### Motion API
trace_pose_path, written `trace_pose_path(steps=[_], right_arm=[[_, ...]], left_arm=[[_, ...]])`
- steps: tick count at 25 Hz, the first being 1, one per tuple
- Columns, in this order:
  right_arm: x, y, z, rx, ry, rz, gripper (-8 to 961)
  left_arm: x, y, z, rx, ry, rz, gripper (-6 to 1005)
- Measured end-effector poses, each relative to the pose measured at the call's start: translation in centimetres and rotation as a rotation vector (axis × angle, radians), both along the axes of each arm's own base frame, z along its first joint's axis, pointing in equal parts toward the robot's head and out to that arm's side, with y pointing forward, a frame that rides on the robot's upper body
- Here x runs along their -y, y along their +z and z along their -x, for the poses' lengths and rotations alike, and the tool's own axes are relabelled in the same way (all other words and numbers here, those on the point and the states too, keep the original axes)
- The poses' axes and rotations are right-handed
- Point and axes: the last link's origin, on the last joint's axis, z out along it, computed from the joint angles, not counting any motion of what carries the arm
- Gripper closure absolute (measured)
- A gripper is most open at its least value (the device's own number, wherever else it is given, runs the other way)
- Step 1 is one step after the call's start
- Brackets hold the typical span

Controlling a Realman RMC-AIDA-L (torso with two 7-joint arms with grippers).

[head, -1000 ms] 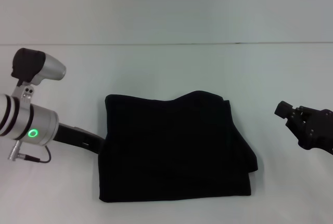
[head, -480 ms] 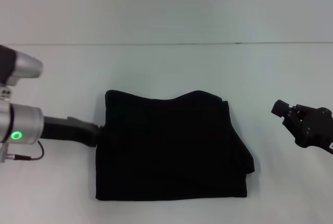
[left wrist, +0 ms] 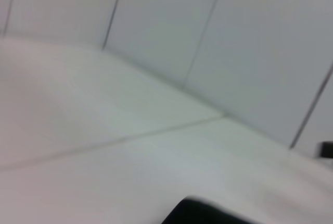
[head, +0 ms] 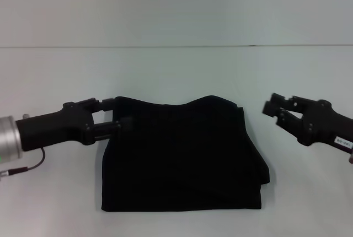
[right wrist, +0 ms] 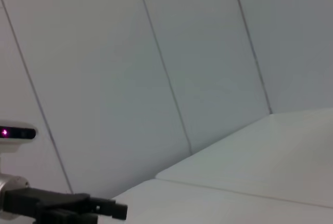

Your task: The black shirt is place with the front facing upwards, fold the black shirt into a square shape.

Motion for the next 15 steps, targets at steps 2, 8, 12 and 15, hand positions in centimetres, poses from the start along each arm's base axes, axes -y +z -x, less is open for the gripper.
trace_pose_path(steps=[2, 8, 12, 15], right_arm=[[-0.4, 0.0, 0.9, 0.017, 0.036, 0.048, 749], [-1.1, -0.2, 4.3, 0.079, 0.156, 0.217, 561], [-0.9, -0.5, 5.4, 0.106, 0.210, 0.287, 363], [0.0, -0.7, 5.8, 0.135, 0.270, 0.356, 237]], left_arm=[[0.8, 0.1, -0.2, 0.033, -0.052, -0.009, 267], [2.6, -1.0, -1.7, 0.091, -0.190, 0.072, 99], [3.4, -1.7, -2.8, 0.108, -0.261, 0.149, 99], [3.6, -2.1, -3.6, 0.113, -0.299, 0.222, 99]])
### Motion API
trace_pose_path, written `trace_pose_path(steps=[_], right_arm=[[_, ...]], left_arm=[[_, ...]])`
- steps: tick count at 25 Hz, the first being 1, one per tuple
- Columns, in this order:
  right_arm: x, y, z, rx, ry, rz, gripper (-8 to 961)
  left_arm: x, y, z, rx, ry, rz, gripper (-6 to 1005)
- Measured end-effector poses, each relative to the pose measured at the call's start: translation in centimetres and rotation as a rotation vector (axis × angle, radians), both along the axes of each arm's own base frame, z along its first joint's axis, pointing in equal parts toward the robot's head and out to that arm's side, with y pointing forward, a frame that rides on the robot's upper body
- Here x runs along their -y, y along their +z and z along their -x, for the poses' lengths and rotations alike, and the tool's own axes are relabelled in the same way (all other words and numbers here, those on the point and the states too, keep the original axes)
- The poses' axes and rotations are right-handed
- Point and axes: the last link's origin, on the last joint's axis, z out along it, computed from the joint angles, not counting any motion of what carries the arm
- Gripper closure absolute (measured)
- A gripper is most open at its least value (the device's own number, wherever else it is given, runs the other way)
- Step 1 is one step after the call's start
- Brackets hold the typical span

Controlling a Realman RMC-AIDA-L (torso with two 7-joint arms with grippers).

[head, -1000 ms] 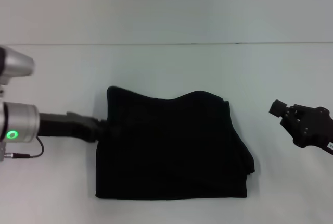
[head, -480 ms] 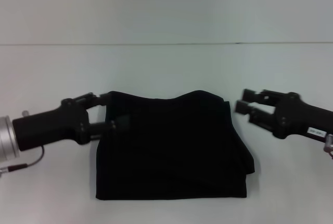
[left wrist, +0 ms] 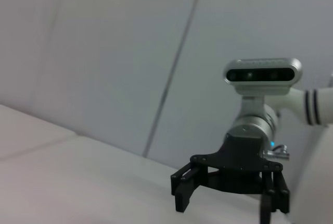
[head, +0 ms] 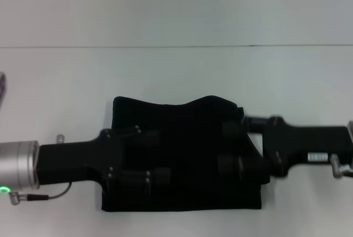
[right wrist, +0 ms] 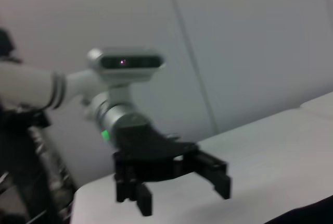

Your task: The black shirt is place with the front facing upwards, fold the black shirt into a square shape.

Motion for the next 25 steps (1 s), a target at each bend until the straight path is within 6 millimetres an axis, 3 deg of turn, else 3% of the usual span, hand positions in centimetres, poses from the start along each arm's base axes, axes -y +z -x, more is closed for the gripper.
trace_pose_path(steps=[8, 25], right_arm=[[1.1, -0.3, -0.6, 0.039, 0.023, 0.057, 17], [1.1, -0.6, -0.6, 0.032, 0.007, 0.053, 23]], left_arm=[[-0.4, -1.5, -1.3, -0.044, -0.045, 0.090, 99], [-0.9, -1.8, -0.8, -0.073, -0.011, 0.069, 99]])
